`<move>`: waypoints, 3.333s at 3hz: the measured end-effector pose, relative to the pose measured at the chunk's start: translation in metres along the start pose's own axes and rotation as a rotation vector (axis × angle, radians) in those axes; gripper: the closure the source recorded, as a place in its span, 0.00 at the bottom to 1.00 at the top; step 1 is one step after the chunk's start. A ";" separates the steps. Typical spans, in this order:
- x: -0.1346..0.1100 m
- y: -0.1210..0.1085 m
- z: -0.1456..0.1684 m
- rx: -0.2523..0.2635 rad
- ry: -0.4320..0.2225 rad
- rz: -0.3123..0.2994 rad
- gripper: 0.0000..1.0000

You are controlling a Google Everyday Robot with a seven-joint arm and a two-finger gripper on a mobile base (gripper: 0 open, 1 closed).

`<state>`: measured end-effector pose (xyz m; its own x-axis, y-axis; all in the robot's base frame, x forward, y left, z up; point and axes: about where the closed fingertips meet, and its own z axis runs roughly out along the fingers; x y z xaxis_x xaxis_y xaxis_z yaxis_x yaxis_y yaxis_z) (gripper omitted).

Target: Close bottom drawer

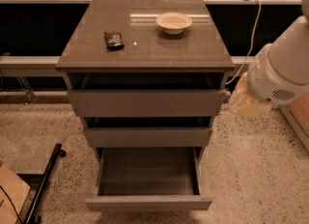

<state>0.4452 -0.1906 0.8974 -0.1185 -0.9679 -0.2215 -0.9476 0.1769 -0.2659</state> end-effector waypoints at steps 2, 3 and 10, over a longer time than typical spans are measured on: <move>-0.004 0.043 0.108 -0.197 -0.088 0.025 1.00; -0.004 0.043 0.109 -0.197 -0.088 0.025 1.00; 0.005 0.053 0.337 -0.309 -0.311 0.103 1.00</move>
Offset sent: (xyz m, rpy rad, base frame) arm -0.0043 0.0479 -0.1745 0.1809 0.2615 0.0728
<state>0.4944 -0.1264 0.5662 -0.1669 -0.8403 -0.5158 -0.9852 0.1622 0.0546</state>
